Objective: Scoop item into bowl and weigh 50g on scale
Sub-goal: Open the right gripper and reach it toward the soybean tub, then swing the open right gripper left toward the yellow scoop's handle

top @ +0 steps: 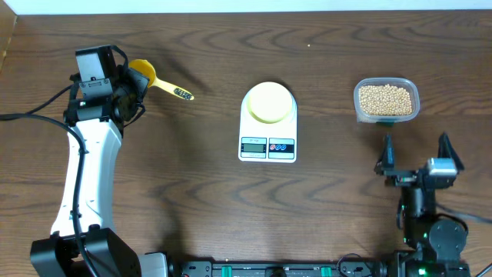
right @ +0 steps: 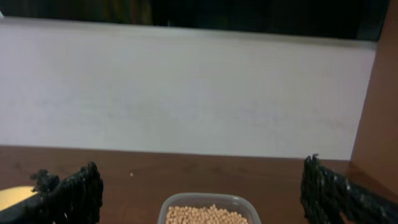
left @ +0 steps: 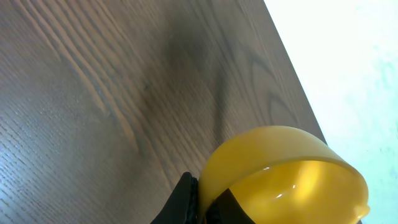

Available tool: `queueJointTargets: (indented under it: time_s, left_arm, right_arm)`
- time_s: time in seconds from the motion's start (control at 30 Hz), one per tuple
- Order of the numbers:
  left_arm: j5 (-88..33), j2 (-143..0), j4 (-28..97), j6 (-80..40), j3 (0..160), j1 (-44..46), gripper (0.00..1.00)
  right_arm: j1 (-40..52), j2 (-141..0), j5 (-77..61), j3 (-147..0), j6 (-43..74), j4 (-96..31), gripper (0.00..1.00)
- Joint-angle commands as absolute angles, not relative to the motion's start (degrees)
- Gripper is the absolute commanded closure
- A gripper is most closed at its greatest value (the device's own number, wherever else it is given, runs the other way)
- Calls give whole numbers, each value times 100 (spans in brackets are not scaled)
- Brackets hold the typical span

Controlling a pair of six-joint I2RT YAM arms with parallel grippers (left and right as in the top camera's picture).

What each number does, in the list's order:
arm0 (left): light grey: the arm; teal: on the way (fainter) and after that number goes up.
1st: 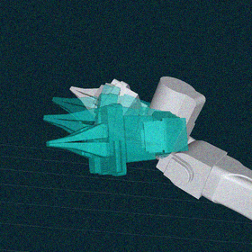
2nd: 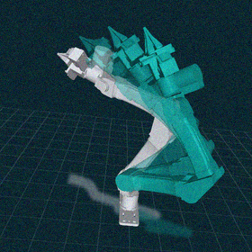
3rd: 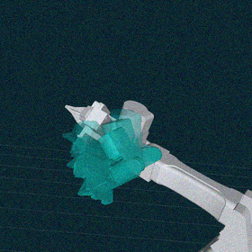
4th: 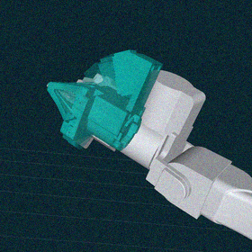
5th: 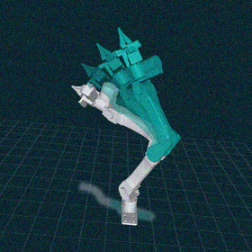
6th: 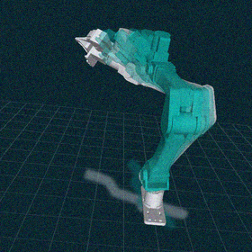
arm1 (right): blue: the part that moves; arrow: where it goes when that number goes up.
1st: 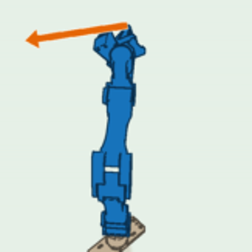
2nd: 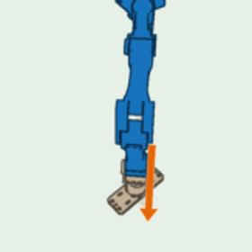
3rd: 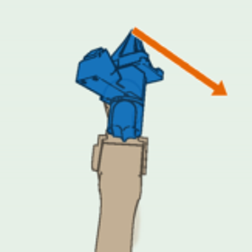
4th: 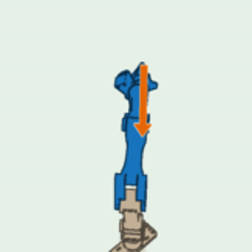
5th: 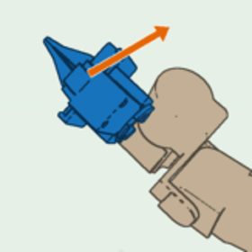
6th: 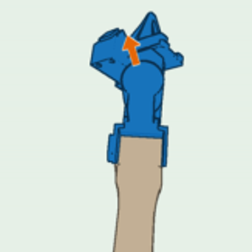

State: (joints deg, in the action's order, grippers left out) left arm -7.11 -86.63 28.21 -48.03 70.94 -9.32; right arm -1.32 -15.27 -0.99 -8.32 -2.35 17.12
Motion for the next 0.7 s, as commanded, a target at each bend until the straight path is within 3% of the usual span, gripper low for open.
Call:
queueJointTargets:
  time_s: [0.0,0.33,0.67]
  left_arm:
    - [-642,-8604,2816,-4847,7116,-956,92]
    - [-644,-8604,2823,-4886,7116,-956,92]
    - [-639,-8604,2823,-4884,7116,-956,92]
  right_arm:
    - [-163,-2231,-366,-1297,-397,1719,1]
    - [-163,-4464,-1341,-2447,-395,2032,1]
    - [-250,-6462,-3308,-3708,-318,2165,1]
